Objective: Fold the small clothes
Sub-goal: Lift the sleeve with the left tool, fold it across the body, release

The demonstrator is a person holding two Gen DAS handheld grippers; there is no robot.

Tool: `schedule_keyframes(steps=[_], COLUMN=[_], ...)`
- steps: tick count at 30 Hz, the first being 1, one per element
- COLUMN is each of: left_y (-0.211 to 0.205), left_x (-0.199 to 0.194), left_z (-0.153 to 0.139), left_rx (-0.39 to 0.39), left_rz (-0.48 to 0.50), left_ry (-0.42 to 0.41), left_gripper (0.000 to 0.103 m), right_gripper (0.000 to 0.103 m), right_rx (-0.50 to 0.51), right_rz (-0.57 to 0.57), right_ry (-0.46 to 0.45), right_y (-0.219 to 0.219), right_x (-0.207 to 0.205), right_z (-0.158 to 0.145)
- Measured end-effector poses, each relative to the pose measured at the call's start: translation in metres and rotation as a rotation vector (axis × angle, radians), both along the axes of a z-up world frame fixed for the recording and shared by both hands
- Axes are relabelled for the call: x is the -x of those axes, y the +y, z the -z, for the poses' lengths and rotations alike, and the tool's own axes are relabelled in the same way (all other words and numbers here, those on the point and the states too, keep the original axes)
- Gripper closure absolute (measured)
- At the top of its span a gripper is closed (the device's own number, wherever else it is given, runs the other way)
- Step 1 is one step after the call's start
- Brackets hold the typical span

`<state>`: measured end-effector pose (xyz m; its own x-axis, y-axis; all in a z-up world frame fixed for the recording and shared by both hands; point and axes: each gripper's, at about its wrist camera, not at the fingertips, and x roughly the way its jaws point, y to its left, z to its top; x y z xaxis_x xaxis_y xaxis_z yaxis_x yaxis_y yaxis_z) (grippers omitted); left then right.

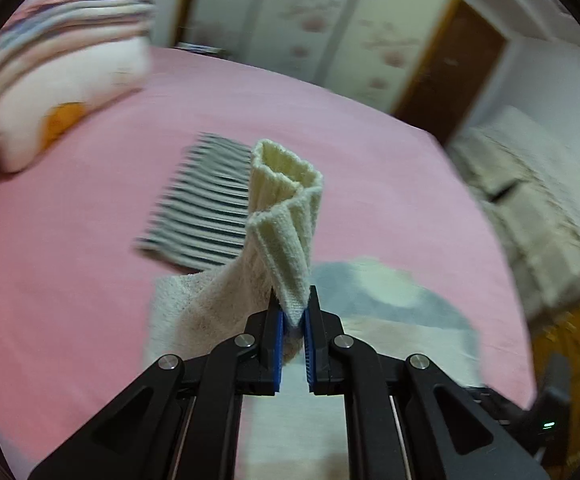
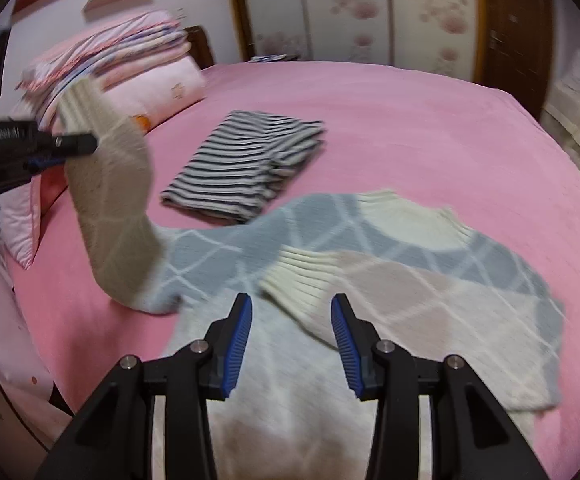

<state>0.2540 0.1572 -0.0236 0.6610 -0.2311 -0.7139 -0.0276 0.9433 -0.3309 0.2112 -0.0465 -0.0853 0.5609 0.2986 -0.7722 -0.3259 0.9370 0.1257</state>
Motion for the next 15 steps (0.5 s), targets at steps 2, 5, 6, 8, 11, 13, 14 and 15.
schedule_keyframes(steps=[2,5,6,8,11,13,14,15], left_y=[-0.039,-0.096,-0.112,-0.139,-0.161,-0.165,-0.167,-0.169], left_x=[-0.002,-0.003,-0.002,0.001,-0.001,0.000,0.002,0.004], left_z=[0.004,0.027,0.038,0.069,0.116,0.145,0.153,0.159], left_rx=[0.017,0.028,0.038,0.045,0.043,0.034,0.043,0.058], left_rz=[0.067,0.147,0.167,0.188,0.214,0.209,0.205,0.195], left_ry=[0.005,0.023,0.040,0.082,0.172,0.220,0.234,0.243], left_gripper=[0.097,0.096,0.096,0.096,0.092,0.081,0.076,0.067], right_gripper=[0.062,0.062,0.062,0.061,0.061,0.061,0.061,0.061], right_rx=[0.008,0.019,0.023,0.033,0.031,0.027,0.026,0.025], right_rz=[0.034,0.084,0.096,0.132,0.179,0.200,0.209,0.214], right_ry=[-0.010,-0.014,-0.011,0.003,0.037,0.052,0.061,0.065], right_y=[-0.024,-0.060,-0.069,-0.094,-0.124,-0.136,-0.143,-0.149], right_x=[0.008,0.018,0.020,0.023,0.024,0.026,0.028,0.029], right_z=[0.000,0.004,0.006,0.014,0.025,0.031,0.034,0.036])
